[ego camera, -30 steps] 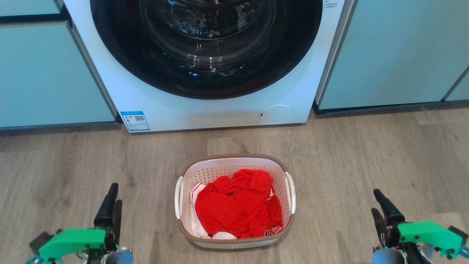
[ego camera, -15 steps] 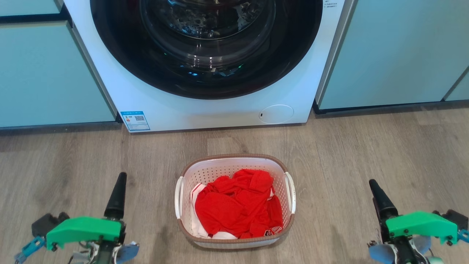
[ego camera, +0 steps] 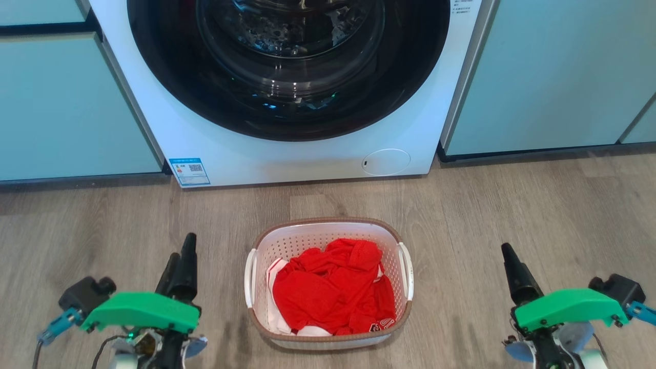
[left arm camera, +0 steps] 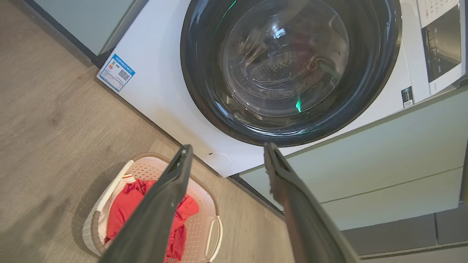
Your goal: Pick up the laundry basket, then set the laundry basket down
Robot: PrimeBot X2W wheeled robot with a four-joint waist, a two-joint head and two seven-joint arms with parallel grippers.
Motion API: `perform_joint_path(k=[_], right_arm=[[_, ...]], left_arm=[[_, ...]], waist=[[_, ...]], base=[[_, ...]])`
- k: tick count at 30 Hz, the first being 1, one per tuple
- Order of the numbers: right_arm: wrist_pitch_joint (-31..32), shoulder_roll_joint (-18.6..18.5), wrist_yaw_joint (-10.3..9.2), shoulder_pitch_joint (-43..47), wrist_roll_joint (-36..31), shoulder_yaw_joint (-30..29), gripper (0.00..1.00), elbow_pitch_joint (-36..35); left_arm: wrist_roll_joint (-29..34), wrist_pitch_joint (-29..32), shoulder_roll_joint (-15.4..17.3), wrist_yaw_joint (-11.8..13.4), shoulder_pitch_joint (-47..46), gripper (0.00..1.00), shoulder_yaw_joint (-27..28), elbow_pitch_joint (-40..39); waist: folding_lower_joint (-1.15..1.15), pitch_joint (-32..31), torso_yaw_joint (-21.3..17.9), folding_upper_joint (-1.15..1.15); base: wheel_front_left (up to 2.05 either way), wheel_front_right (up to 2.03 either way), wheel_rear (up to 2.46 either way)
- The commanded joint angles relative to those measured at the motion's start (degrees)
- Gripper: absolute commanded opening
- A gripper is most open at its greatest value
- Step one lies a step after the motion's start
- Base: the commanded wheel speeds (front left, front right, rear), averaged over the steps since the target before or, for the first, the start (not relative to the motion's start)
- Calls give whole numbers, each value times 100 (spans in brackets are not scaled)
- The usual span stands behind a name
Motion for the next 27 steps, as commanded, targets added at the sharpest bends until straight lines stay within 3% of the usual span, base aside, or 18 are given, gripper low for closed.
perform_joint_path(k=[1, 27], right_arm=[[-87, -66, 6, -261, -237, 110, 100, -257], [-522, -86, 9, -230, -2117, 490, 100, -490]], left_arm=[[245, -70, 108, 54, -221, 100, 0, -273], [2097, -506, 536, 823, 5, 100, -616, -590]], waist=[[0, -6, -1, 0], [0, -56, -8, 0]], base=[[0, 0, 0], [0, 0, 0]])
